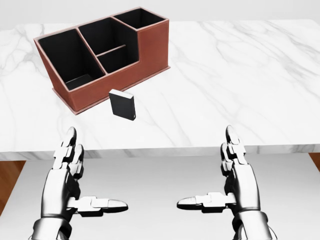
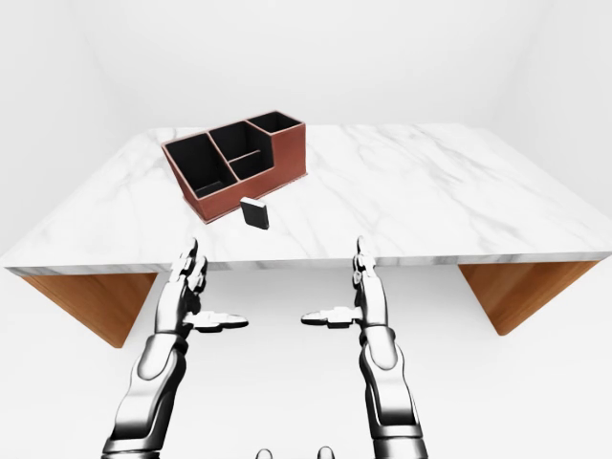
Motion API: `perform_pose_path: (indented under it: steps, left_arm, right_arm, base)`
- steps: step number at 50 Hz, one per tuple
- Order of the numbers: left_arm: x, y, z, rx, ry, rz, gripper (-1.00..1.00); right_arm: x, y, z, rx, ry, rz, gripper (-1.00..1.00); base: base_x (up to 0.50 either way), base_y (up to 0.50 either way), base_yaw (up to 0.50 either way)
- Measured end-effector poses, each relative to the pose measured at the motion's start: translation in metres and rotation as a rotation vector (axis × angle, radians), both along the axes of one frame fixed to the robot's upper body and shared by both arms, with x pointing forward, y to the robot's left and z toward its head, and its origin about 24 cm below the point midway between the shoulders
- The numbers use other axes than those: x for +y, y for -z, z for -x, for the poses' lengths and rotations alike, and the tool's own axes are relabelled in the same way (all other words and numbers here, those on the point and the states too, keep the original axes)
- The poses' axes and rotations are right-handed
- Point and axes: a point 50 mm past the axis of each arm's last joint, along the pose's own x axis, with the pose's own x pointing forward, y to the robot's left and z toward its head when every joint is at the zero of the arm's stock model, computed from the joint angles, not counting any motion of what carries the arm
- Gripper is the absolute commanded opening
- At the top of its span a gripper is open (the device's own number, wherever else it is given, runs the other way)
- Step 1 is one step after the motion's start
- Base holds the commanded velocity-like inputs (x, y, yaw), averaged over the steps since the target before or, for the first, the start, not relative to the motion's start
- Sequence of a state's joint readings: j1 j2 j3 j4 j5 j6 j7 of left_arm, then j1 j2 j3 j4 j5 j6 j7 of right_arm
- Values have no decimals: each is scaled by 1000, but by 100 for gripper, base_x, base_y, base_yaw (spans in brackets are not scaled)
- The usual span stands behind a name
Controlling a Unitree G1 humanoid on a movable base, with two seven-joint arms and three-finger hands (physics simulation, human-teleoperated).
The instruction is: Pick up the book and place it in the left compartment of the caddy.
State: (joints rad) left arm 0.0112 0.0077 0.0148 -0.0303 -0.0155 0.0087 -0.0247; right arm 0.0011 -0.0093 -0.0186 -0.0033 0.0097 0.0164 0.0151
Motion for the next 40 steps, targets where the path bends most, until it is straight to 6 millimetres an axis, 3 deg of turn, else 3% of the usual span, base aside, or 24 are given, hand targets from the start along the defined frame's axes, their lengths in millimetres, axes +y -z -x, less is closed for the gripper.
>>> perform_pose_path:
  steps: [18, 40]
  left_arm:
    - [15, -16, 1, -26, -12, 51, 100]
    - [47, -73, 7, -273, -84, 127, 100]
  right_arm:
    - [-11, -3, 5, 27, 10, -14, 100]
    - [-12, -32, 16, -102, 17, -77, 100]
  base:
    - [0, 0, 0]
    - [0, 0, 0]
